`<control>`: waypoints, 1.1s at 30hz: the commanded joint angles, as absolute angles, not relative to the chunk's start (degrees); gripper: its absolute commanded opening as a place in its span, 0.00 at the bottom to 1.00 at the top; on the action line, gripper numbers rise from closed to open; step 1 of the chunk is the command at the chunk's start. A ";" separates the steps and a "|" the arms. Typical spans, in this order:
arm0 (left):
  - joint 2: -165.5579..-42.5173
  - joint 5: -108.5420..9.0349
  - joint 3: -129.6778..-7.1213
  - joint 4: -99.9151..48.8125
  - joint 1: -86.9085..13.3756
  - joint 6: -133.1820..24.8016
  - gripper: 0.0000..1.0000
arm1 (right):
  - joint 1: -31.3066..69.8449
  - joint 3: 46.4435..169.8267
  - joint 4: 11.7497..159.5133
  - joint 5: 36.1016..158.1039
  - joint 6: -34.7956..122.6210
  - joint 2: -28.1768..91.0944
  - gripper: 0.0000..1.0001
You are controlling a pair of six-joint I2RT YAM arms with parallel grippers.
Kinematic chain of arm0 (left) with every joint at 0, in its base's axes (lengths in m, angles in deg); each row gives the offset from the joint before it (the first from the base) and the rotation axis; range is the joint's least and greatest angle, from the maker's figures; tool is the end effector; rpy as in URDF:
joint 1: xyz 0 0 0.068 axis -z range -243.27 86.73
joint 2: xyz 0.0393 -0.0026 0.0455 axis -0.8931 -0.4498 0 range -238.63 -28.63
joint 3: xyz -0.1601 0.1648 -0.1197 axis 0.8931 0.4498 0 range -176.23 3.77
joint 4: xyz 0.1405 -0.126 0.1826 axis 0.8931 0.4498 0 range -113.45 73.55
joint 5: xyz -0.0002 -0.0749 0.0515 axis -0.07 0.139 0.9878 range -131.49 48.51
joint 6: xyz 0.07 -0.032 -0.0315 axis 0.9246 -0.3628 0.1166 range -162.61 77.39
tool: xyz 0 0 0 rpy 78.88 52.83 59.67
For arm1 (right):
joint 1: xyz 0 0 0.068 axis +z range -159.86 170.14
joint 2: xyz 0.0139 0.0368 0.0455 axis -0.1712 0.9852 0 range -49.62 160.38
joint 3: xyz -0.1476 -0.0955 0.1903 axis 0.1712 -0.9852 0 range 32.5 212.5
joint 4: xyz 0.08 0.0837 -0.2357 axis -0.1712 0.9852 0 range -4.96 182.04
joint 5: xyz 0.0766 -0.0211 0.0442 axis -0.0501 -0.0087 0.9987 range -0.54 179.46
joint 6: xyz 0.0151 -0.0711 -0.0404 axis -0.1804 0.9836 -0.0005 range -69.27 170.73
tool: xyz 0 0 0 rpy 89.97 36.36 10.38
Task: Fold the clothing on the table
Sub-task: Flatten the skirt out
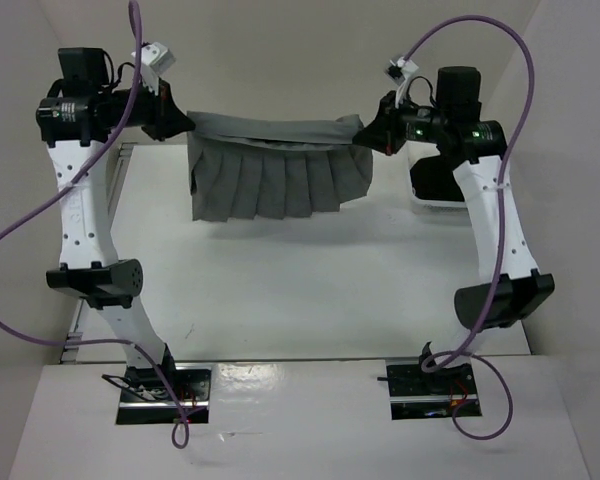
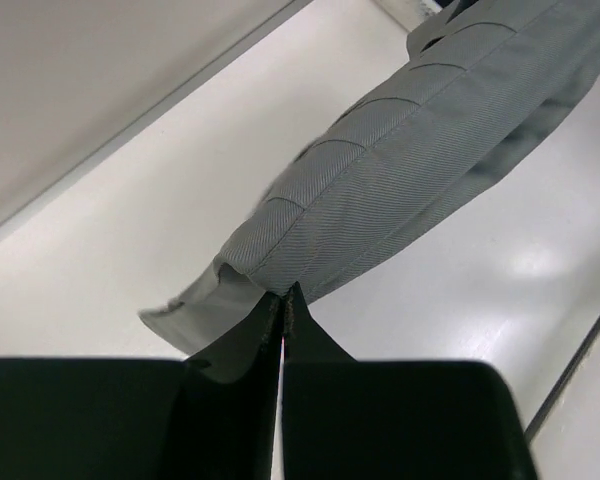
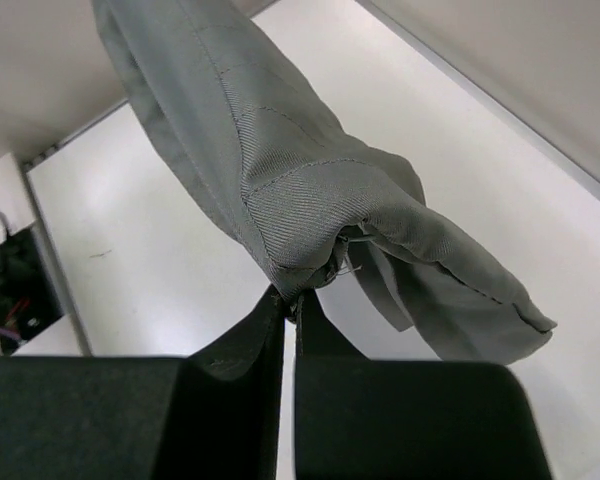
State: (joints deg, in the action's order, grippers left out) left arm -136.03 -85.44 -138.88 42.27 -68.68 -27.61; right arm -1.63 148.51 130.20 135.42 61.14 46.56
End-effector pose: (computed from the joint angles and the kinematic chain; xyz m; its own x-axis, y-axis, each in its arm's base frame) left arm 0.3731 -0.0153 0.4789 -0.3510 0.1539 -0.9236 0.6403 0.7592 -0.1169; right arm 0.3595 0.1046 0.4485 -0.2824 -0.1679 -0.9445 -0.8068 0.5742 0.1391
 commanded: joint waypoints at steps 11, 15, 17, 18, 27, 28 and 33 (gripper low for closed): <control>-100.89 -94.04 -114.19 36.76 -69.24 -21.43 0.00 | -6.25 135.17 142.60 154.58 72.61 21.93 0.00; -97.02 -92.73 -107.52 38.33 -69.24 -20.73 0.00 | -6.96 132.97 148.12 156.70 77.96 20.69 0.00; -96.04 -91.94 -104.35 38.34 -69.24 -20.02 0.00 | -6.96 132.26 149.02 157.23 79.12 21.21 0.00; -95.43 -91.33 -102.77 38.34 -69.24 -20.02 0.00 | -6.96 131.47 149.89 157.23 79.90 22.09 0.00; -103.24 -85.54 -90.98 29.94 -69.24 -24.40 0.00 | -6.96 131.47 139.84 153.99 72.83 34.21 0.00; -105.69 -81.87 -90.98 27.73 -69.24 -25.90 0.00 | -6.96 130.60 130.13 151.89 63.74 36.40 0.00; -109.93 -79.20 -94.91 21.46 -68.02 -31.36 0.00 | -6.96 142.15 133.19 153.24 64.51 44.15 0.00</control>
State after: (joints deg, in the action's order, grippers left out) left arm -110.37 -84.56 -90.42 28.63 -67.93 -28.37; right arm -6.13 133.58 137.33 151.20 66.34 43.00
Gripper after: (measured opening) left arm 0.008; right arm 0.025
